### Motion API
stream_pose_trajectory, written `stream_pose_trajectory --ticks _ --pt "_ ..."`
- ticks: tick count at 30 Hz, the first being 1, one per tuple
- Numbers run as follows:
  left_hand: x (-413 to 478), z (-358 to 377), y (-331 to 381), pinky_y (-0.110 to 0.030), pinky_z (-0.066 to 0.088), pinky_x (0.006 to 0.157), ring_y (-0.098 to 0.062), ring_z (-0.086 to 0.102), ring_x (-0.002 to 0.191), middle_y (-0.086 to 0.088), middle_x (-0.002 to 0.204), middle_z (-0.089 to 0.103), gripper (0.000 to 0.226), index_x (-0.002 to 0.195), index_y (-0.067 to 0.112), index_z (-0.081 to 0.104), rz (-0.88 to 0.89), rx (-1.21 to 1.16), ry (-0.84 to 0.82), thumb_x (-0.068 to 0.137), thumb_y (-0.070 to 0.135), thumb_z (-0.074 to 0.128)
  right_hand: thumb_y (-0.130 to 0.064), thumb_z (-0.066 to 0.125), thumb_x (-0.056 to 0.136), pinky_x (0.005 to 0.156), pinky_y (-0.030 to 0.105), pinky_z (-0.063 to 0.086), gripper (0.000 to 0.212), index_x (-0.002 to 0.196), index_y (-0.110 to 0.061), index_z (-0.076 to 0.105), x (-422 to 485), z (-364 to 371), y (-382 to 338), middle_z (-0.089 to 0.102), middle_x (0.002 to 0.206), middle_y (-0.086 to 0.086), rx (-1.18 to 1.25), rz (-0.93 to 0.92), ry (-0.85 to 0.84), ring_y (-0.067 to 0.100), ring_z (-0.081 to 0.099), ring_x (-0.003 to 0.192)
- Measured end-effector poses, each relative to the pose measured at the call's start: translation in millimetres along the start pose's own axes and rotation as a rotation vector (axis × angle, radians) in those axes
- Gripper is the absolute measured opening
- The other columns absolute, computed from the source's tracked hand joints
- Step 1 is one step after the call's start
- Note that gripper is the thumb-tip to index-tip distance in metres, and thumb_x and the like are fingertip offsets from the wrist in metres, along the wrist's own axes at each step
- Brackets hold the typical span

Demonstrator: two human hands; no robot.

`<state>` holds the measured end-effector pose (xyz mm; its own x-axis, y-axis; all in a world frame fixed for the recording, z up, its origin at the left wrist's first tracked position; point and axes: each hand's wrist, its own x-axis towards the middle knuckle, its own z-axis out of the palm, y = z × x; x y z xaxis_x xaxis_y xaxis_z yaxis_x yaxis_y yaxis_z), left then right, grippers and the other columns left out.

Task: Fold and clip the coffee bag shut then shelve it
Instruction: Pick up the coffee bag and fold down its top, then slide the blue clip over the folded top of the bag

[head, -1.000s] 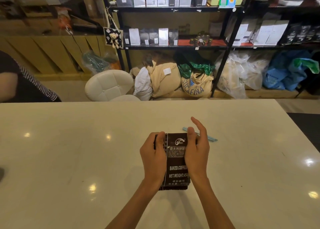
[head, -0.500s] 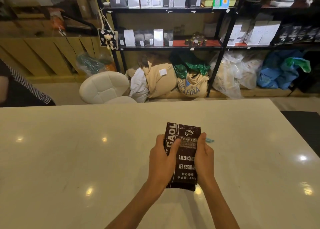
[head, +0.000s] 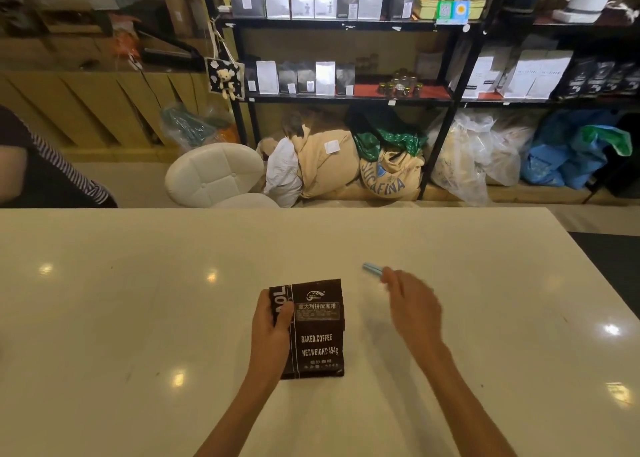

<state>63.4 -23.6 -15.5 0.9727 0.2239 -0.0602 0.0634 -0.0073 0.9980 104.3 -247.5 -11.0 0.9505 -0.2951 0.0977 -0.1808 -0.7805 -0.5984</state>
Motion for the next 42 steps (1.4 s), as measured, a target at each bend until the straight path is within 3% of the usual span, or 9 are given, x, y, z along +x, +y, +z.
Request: stream_pose_trajectory --ticks 4,7,13,19,24,27,35,38,42 --pt "1.6 1.1 -5.0 -0.053 0.059 0.079 -0.032 0.068 0.099 -0.012 0.11 0.065 0.026 0.112 0.031 0.054 0.051 0.028 0.055 0.101 0.008 0.048 -0.019 0.063 0.091 0.091 0.043 0.045 0.038 0.128 -0.018 0.059 36.1 4.4 50.3 0.06 0.126 0.013 -0.322 -0.033 -0.142 0.034 0.049 0.117" --pt "3.2 3.6 -7.8 -0.05 0.061 0.075 -0.029 0.069 0.101 -0.009 0.12 0.061 0.048 0.136 0.042 0.039 0.03 -0.089 -0.001 0.102 0.01 0.048 -0.016 0.061 0.092 0.088 0.043 0.045 0.025 0.117 -0.013 0.066 32.8 9.7 59.5 0.065 0.116 0.013 -0.275 -0.047 -0.128 0.034 0.054 0.108" --pt "5.3 8.3 -11.4 -0.05 0.06 0.071 -0.02 0.065 0.091 0.01 0.099 0.061 0.04 0.092 0.026 0.064 0.249 0.204 -0.055 0.1 -0.007 0.043 -0.003 0.064 0.09 0.066 0.025 0.052 0.033 0.117 -0.022 0.061 -0.5 -37.7 46.4 0.059 0.098 0.002 0.192 -0.177 0.009 0.012 0.062 0.08" --pt "1.2 15.2 -1.8 -0.011 0.053 0.071 0.0 0.061 0.098 -0.001 0.11 0.059 0.032 0.1 0.024 0.065 0.209 0.194 -0.112 0.102 0.001 0.043 -0.032 0.063 0.092 0.064 0.01 0.044 0.021 0.099 -0.047 0.051 -33.2 -84.1 6.4 0.063 0.092 -0.019 0.386 -0.12 0.299 0.005 0.061 0.077" --pt "-2.2 18.7 8.0 -0.021 0.056 0.078 -0.008 0.063 0.099 0.007 0.108 0.06 0.019 0.1 0.032 0.064 0.202 0.179 -0.234 0.102 0.029 0.045 -0.008 0.073 0.084 0.065 0.005 0.042 0.031 0.112 -0.021 0.067 -52.7 -43.1 -26.6 0.053 0.1 0.001 0.152 -0.432 0.148 0.008 0.056 0.079" --pt "-4.0 18.9 11.8 -0.025 0.057 0.077 -0.013 0.067 0.092 0.007 0.1 0.062 0.031 0.095 0.031 0.064 0.19 0.131 -0.286 0.094 0.047 0.038 -0.016 0.07 0.088 0.056 0.022 0.054 0.022 0.11 -0.014 0.074 -58.2 -18.6 -33.1 0.062 0.088 0.009 0.072 -0.625 0.145 0.016 0.058 0.068" --pt "0.7 14.7 7.0 -0.025 0.05 0.071 -0.017 0.06 0.078 -0.004 0.087 0.058 0.023 0.081 0.015 0.057 0.243 0.211 -0.237 0.101 0.013 0.047 -0.036 0.05 0.098 0.068 0.034 0.059 0.028 0.111 -0.019 0.069 -48.8 -10.1 -19.2 0.069 0.104 0.008 0.021 -0.744 0.054 0.022 0.066 0.084" --pt "1.2 15.3 8.5 -0.022 0.049 0.072 -0.01 0.06 0.08 0.0 0.089 0.058 0.023 0.079 0.021 0.058 0.206 0.224 -0.24 0.097 0.027 0.045 -0.018 0.072 0.086 0.066 0.035 0.059 0.016 0.101 -0.015 0.075 -39.5 -12.3 -9.1 0.072 0.096 0.007 -0.003 -0.692 0.131 0.021 0.067 0.081" --pt "-3.4 20.3 11.1 -0.029 0.056 0.077 -0.016 0.064 0.085 0.001 0.094 0.059 0.021 0.084 0.024 0.059 0.18 0.207 -0.313 0.096 0.038 0.048 -0.039 0.048 0.099 0.07 0.034 0.055 0.038 0.095 -0.013 0.076 -41.3 -6.4 -17.2 0.073 0.094 0.005 0.015 -0.805 0.148 0.02 0.066 0.086"
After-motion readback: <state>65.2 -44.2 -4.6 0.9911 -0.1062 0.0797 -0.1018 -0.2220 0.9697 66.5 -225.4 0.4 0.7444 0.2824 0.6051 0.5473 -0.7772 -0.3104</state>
